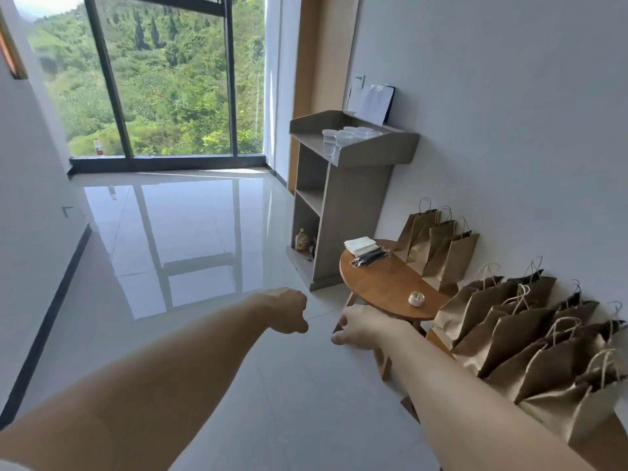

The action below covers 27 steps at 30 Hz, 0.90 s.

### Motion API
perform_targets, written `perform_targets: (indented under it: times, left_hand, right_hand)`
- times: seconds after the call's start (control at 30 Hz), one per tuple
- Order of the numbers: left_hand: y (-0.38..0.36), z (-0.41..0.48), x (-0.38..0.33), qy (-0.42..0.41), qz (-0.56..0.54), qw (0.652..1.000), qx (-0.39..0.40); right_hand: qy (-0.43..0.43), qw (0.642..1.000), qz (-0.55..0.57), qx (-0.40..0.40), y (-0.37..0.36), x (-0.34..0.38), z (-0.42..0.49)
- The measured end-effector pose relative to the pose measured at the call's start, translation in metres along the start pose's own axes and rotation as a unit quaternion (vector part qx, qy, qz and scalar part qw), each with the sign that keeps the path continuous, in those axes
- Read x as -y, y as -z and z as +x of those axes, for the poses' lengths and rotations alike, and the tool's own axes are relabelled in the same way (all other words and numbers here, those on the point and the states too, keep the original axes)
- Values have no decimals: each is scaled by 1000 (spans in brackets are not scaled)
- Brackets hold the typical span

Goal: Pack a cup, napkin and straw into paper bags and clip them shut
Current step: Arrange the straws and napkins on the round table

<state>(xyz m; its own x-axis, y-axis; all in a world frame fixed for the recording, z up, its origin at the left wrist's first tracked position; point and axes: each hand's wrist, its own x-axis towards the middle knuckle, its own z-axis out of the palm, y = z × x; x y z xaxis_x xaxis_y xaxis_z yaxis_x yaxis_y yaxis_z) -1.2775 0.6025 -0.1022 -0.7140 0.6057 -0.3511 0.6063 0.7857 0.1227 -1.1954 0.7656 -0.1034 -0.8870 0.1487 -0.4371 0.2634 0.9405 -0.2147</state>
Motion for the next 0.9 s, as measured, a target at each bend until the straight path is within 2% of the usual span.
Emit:
perform_targets:
  times: [0.3, 0.4, 0.57, 0.9]
  left_hand:
    - [97, 177, 40, -71, 17, 997, -6]
    - [114, 235, 34, -98, 52, 994, 13]
    - [142, 346, 10, -136, 73, 988, -1]
    - [207, 541, -42, -151, 80, 985, 18]
  right_hand:
    - [-86, 995, 41, -24, 87, -35, 145]
    - [-108, 993, 54, -6, 110, -58, 187]
    - [-130, 987, 79, -41, 152, -114, 273]
    - [-137, 982, 119, -52, 238, -229, 408]
